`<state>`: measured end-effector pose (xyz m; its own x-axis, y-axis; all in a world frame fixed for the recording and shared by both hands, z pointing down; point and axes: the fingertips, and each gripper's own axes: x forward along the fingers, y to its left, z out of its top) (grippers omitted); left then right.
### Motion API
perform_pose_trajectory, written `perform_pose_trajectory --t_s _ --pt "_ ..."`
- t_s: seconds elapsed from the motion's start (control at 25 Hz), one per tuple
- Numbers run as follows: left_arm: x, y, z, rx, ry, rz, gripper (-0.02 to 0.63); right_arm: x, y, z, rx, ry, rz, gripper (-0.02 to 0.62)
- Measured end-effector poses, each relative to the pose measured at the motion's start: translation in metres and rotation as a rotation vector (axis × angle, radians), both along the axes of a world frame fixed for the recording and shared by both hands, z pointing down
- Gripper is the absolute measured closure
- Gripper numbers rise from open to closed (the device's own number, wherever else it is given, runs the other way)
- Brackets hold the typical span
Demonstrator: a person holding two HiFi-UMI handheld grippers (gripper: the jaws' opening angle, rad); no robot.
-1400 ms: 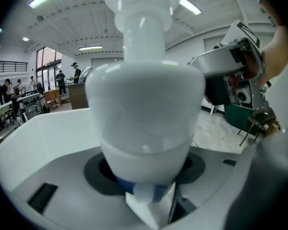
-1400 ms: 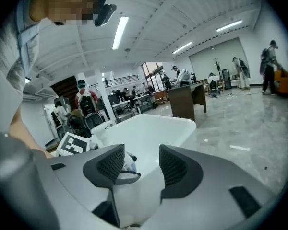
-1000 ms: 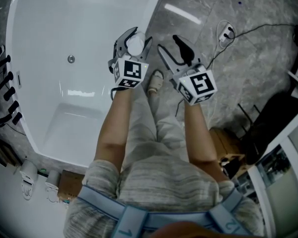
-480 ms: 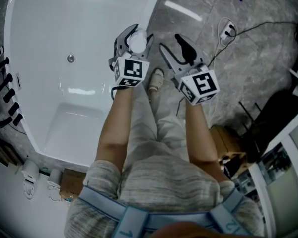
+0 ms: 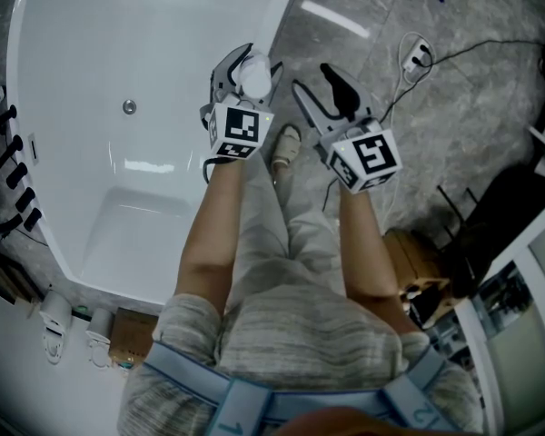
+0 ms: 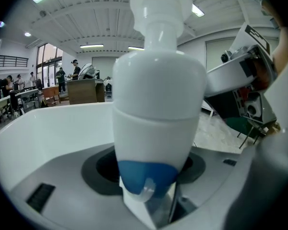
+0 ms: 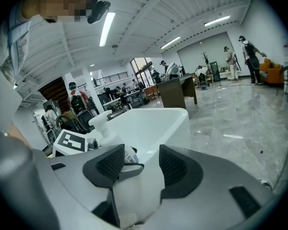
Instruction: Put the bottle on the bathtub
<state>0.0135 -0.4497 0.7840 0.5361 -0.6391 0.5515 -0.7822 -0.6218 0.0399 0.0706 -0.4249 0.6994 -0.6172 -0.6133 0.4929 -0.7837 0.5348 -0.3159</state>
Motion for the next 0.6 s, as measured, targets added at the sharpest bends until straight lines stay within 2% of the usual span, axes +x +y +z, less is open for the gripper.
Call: perform_pose_trajectory --t_s 0.16,0.24,0.6 --pt "0.0022 -0.0009 -0.0031 0.008 0.031 0.000 0.353 -0.0011 0.0007 0.0012 -0.003 0.000 -0.003 0.373" --pt "0.0028 -0.0006 -0.0033 0.007 0.033 0.000 0.322 -0.0005 0.0020 0.0036 -0.010 0.001 0.004 0.373" --pt "-0.0008 0.0019 -0.0095 0.010 0.042 -0.003 0.322 -0.0043 0.0024 0.0004 -0.002 0.002 -0.011 0.373"
